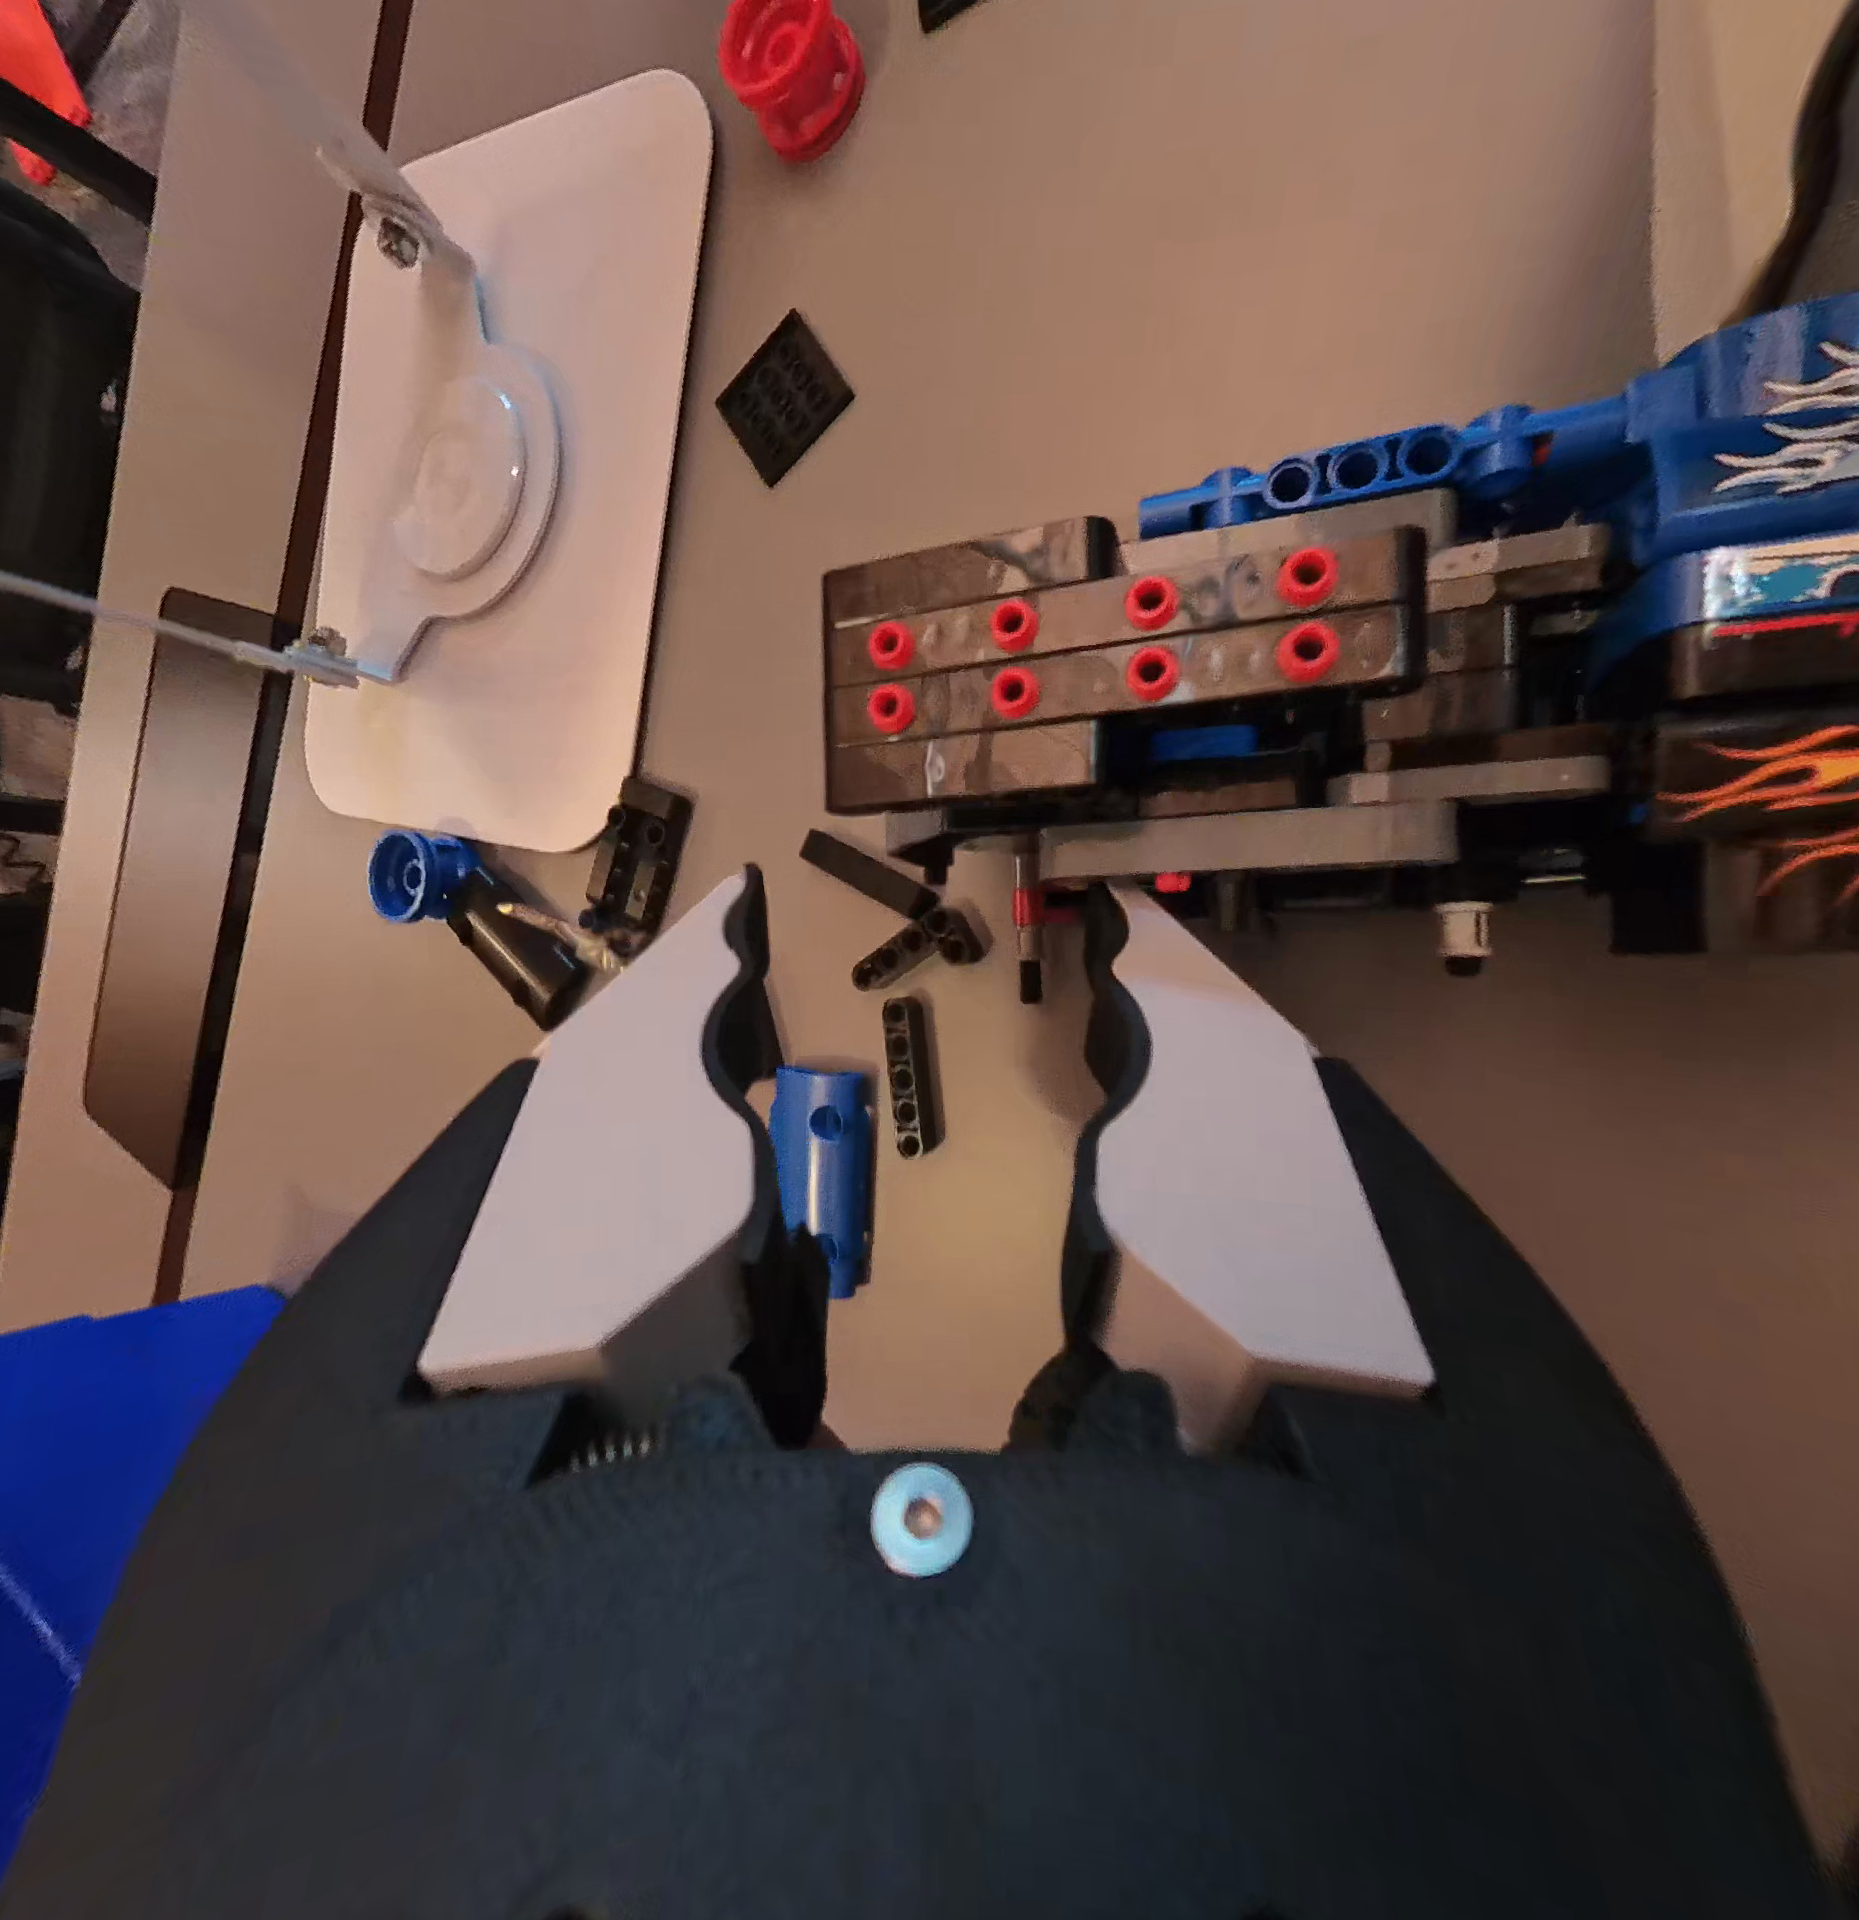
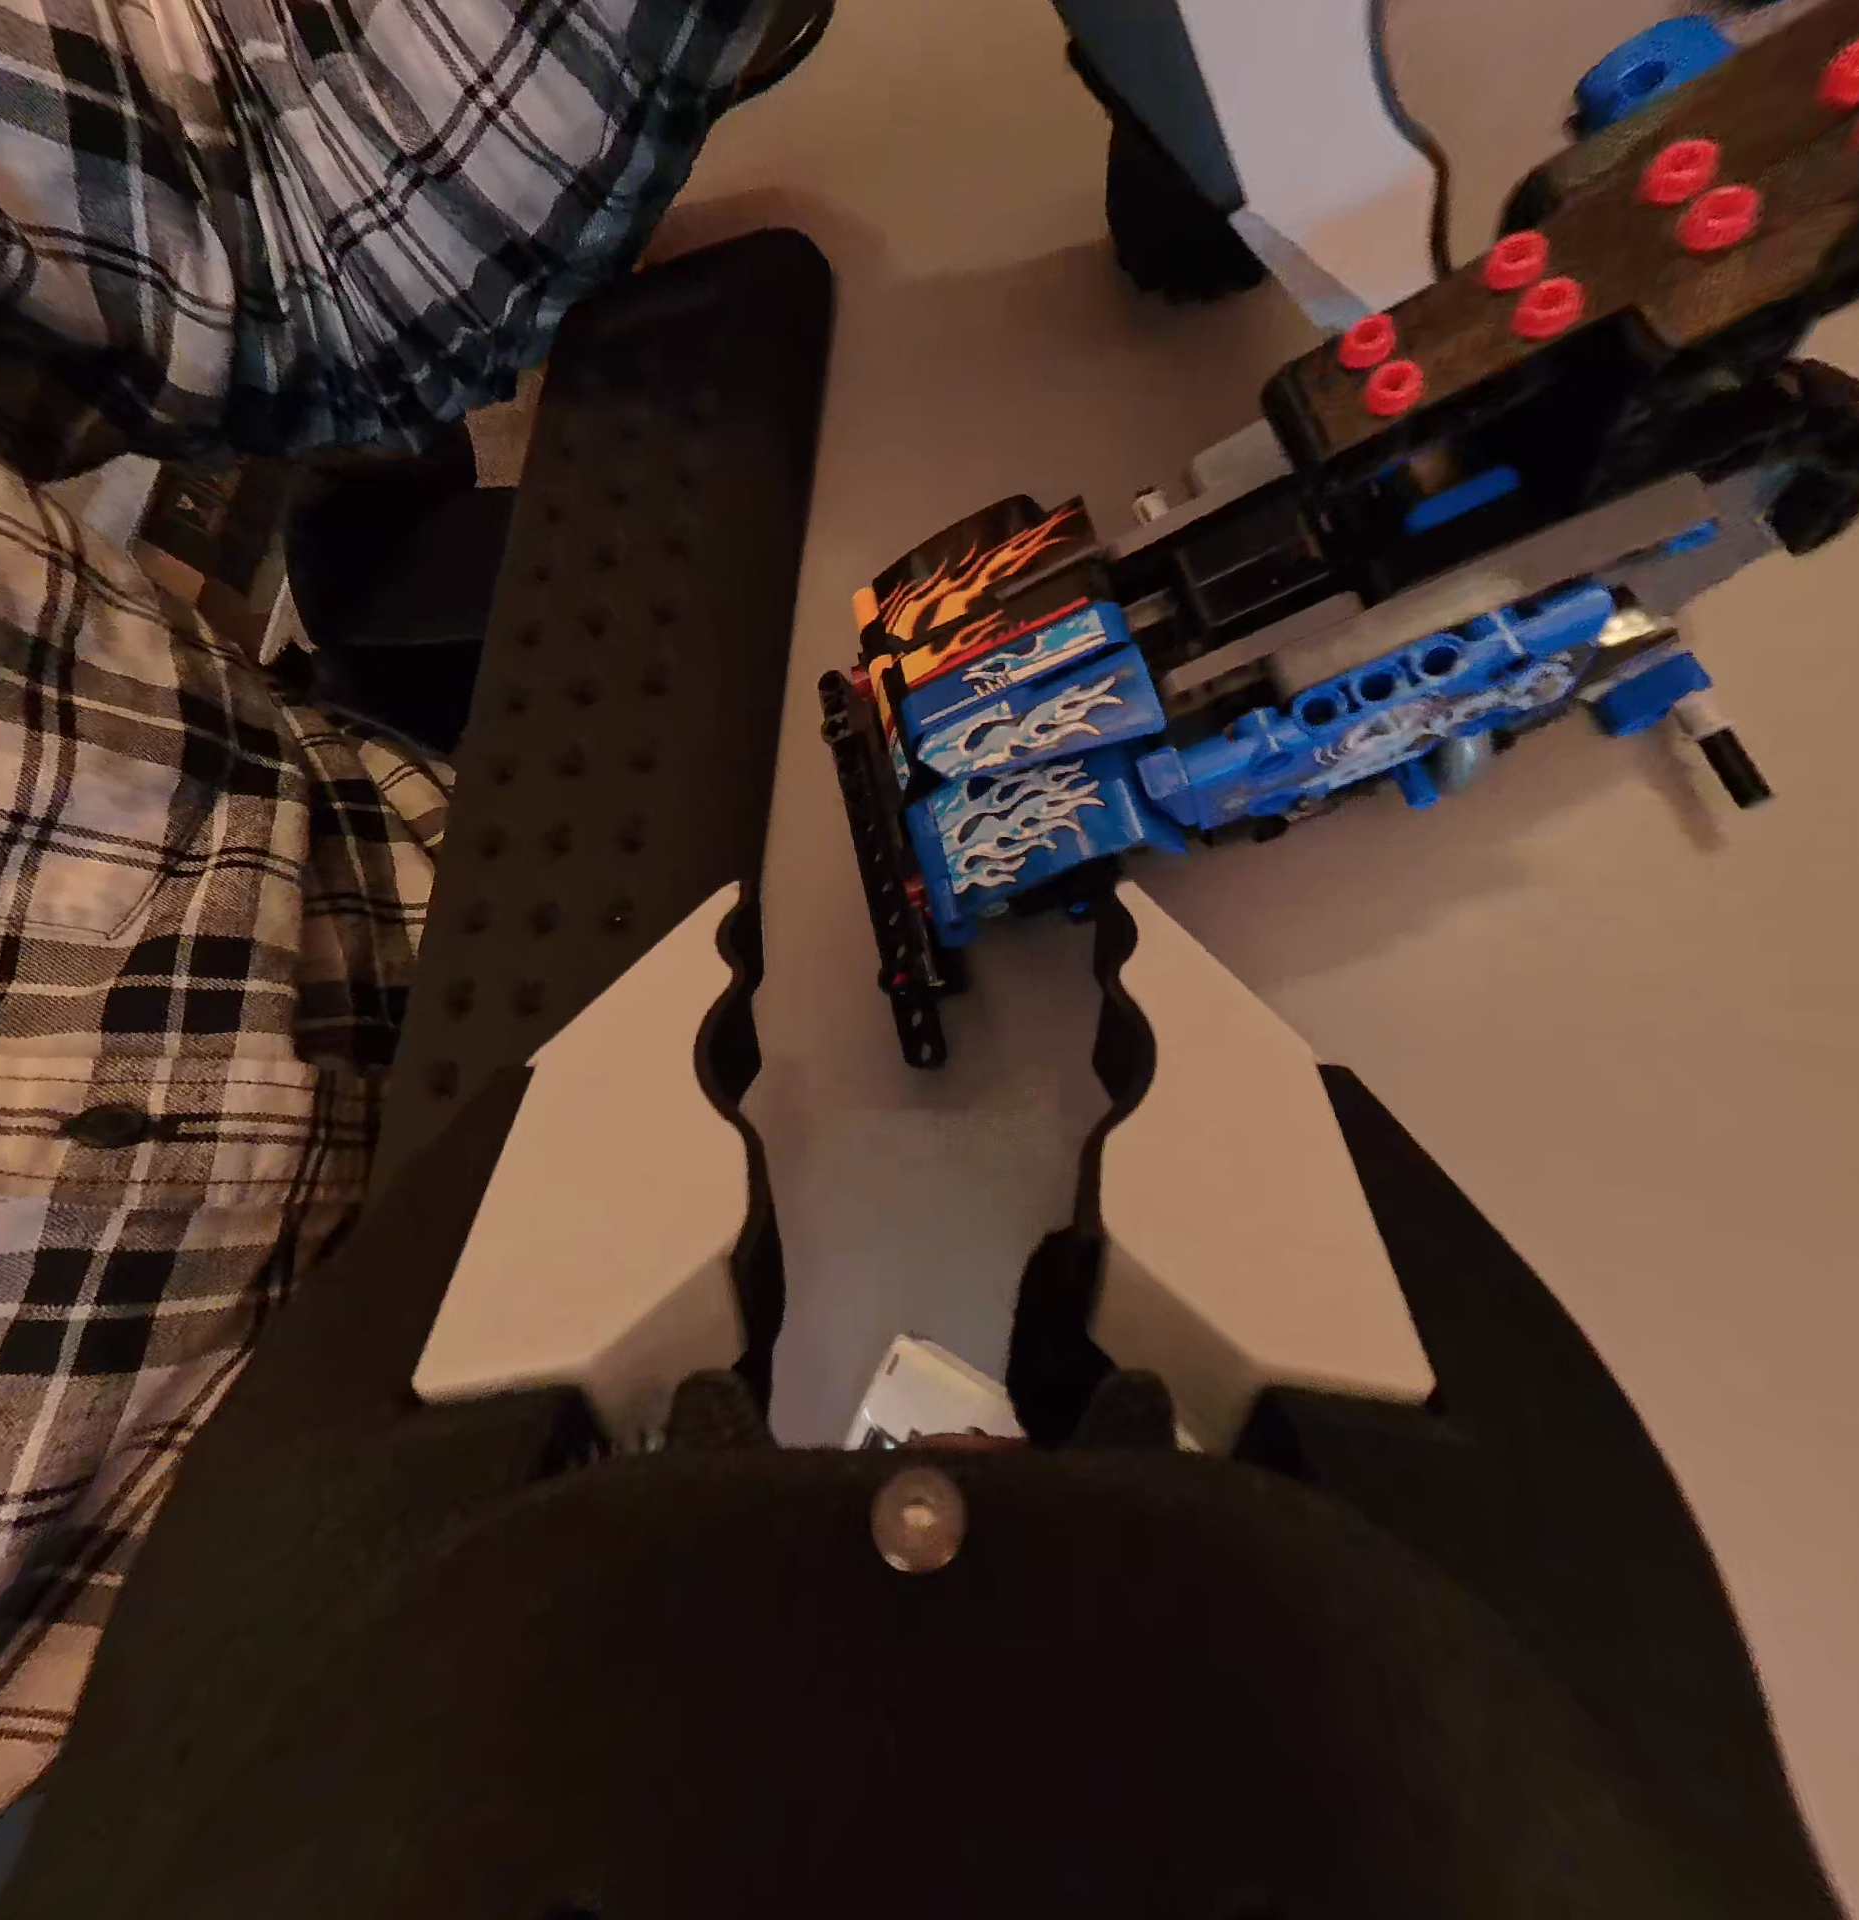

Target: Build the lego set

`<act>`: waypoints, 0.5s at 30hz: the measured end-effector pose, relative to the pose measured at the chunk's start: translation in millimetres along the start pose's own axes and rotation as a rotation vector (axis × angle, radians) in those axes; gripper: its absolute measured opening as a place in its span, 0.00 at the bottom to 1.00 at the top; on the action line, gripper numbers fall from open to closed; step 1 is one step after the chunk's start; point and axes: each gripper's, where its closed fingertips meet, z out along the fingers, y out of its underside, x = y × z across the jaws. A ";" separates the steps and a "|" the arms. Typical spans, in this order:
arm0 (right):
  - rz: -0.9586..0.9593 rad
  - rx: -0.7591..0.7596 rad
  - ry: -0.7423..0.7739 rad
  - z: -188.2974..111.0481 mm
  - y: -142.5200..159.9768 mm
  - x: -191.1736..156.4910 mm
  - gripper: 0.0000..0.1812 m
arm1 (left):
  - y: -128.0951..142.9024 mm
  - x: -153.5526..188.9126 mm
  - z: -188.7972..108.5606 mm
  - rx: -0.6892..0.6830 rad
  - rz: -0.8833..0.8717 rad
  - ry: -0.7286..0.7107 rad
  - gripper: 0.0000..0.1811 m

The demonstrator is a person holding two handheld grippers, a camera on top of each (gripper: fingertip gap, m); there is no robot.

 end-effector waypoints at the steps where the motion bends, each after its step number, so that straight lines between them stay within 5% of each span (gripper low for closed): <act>1: 0.007 0.013 0.004 -4.0 -0.7 2.3 0.35 | 1.1 -0.5 -1.8 0.009 -0.019 -0.001 0.33; 6: 0.036 0.049 0.025 -16.5 -1.2 13.3 0.34 | 7.1 2.1 -13.5 0.043 -0.112 0.021 0.36; 15: 0.003 0.013 -0.039 10.4 -1.0 -6.0 0.33 | 6.0 15.2 -9.8 0.056 -0.173 0.033 0.29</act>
